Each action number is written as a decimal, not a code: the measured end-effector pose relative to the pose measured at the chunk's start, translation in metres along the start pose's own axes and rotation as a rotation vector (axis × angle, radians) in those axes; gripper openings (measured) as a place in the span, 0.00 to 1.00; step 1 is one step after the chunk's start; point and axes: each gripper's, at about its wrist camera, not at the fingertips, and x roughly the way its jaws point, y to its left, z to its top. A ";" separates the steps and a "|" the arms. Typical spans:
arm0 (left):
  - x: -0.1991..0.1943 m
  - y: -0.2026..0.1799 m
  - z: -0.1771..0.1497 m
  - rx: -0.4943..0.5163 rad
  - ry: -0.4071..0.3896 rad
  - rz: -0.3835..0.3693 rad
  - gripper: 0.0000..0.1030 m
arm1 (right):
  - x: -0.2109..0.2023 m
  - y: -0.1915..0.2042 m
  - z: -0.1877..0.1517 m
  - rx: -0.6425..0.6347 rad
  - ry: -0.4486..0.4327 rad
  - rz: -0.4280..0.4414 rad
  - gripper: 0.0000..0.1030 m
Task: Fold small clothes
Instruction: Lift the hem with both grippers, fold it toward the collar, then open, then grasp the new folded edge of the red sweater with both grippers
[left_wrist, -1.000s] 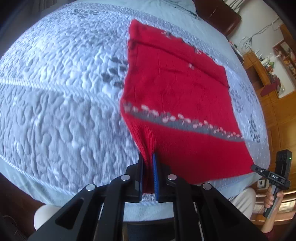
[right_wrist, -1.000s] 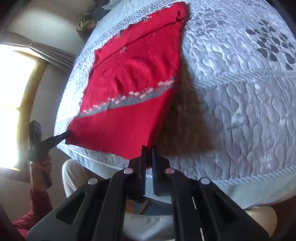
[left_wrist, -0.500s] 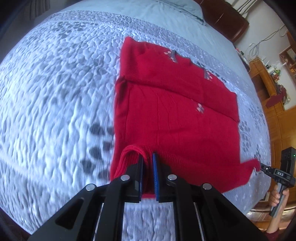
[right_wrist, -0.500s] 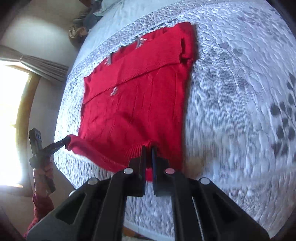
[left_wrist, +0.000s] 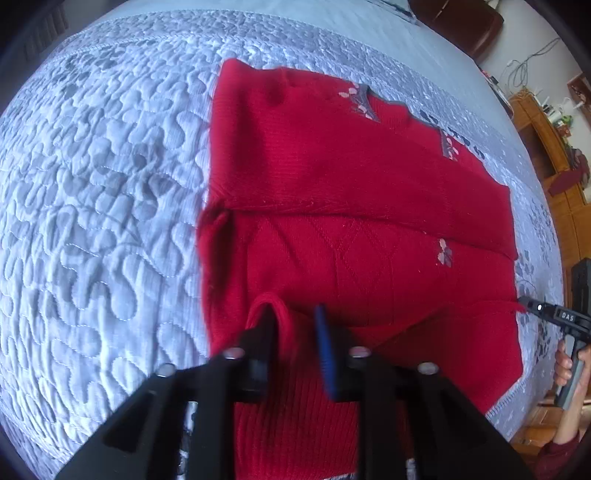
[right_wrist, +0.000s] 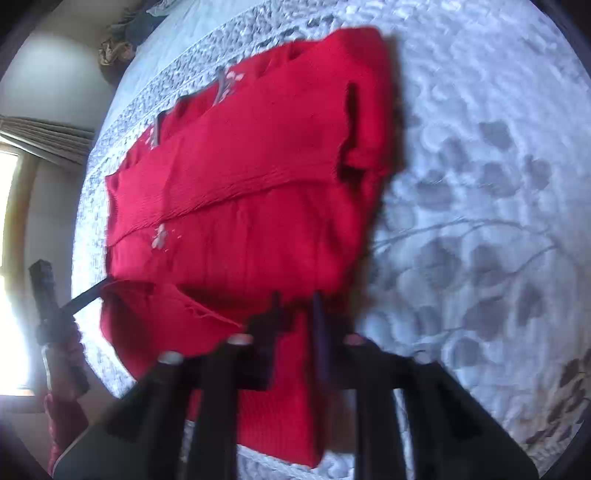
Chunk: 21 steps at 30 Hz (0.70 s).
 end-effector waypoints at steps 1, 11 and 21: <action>-0.008 0.003 0.000 0.009 -0.018 -0.008 0.46 | -0.005 0.000 0.000 -0.009 -0.016 -0.005 0.40; -0.064 -0.011 -0.006 0.305 -0.167 0.056 0.56 | -0.055 0.020 -0.014 -0.205 -0.092 0.020 0.41; -0.005 -0.033 0.001 0.384 -0.085 0.071 0.55 | -0.002 0.033 -0.001 -0.267 -0.001 -0.034 0.51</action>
